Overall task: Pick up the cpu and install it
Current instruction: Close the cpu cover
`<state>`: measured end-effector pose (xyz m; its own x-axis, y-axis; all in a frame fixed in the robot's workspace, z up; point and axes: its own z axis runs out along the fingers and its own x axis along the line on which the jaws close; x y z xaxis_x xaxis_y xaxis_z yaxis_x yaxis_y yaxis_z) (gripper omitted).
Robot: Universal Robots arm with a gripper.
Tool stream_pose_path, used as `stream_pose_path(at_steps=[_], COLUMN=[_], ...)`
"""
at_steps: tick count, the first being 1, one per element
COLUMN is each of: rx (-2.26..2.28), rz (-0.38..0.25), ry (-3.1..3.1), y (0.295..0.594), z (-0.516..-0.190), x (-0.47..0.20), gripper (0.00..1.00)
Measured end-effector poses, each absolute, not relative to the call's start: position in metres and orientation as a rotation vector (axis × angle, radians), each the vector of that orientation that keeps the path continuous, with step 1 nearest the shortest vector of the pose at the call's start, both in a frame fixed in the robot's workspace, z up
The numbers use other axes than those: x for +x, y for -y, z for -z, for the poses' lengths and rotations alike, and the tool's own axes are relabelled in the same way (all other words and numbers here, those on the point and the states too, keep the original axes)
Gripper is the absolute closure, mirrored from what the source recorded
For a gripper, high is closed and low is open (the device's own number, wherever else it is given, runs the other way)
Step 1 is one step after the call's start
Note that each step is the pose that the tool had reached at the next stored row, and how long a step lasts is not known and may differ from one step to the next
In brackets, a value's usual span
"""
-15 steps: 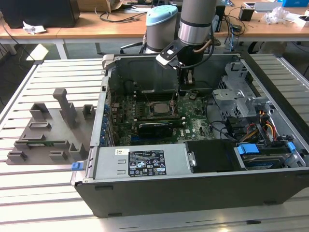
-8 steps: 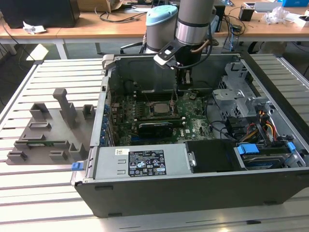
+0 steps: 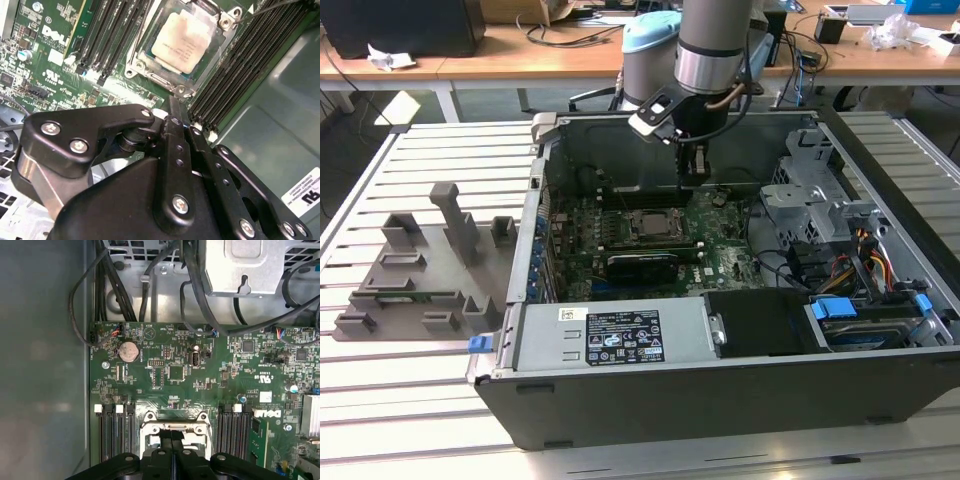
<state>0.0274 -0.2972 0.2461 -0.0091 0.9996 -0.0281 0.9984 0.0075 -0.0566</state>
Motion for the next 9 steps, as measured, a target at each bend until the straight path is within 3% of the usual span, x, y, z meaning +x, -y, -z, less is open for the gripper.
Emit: stream_pose_path(at_steps=[9], rx=[-2.197], rz=[-0.094], ry=[2.216], y=[0.297], z=[-0.227], x=[-0.014], gripper=[0.89])
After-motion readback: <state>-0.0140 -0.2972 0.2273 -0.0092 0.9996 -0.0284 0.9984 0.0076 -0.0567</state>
